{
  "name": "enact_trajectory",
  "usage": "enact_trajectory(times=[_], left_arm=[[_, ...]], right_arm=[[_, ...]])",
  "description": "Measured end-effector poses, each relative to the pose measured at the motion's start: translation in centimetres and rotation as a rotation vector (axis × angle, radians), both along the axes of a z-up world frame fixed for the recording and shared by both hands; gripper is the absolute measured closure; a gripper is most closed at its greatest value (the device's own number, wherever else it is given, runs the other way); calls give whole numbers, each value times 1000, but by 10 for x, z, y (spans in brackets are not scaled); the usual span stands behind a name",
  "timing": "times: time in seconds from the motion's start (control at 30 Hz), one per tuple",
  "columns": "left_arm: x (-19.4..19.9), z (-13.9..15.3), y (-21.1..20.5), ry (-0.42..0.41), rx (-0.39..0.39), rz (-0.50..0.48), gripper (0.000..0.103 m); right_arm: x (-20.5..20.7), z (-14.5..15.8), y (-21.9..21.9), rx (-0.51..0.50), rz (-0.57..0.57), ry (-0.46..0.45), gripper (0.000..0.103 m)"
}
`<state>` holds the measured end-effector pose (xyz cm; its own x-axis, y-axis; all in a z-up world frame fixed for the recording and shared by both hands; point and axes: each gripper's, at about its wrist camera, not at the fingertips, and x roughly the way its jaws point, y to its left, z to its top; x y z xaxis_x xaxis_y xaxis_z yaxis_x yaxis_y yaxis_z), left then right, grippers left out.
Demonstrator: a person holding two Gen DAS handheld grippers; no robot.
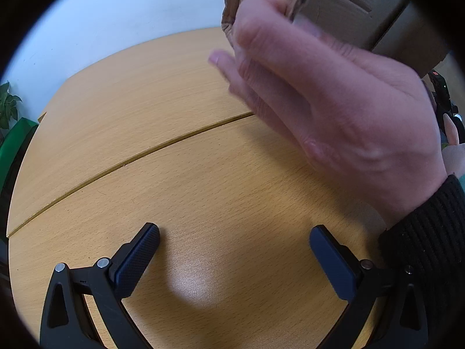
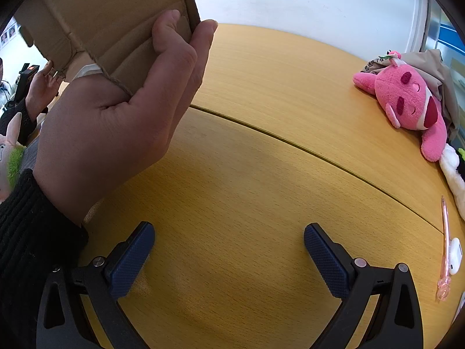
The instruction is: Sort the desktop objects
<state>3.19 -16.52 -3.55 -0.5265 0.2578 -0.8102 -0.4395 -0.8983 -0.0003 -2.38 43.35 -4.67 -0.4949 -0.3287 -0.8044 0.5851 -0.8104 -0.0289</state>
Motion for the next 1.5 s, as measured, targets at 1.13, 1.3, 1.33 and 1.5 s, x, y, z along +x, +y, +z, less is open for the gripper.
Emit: enact_trajectory(times=[1.13,1.3,1.33,1.5], left_arm=[[-1,0,1,0,0,-3,0],[0,4,0,0,0,-3,0],[0,5,0,0,0,-3,0],[0,6,-1,0,0,-3,0]], right_arm=[[1,-1,0,1,0,1,0],[-1,-1,1,0,-1,0,0],[-1,-1,1,0,-1,0,0],[-2,-1,1,0,-1,-1,0]])
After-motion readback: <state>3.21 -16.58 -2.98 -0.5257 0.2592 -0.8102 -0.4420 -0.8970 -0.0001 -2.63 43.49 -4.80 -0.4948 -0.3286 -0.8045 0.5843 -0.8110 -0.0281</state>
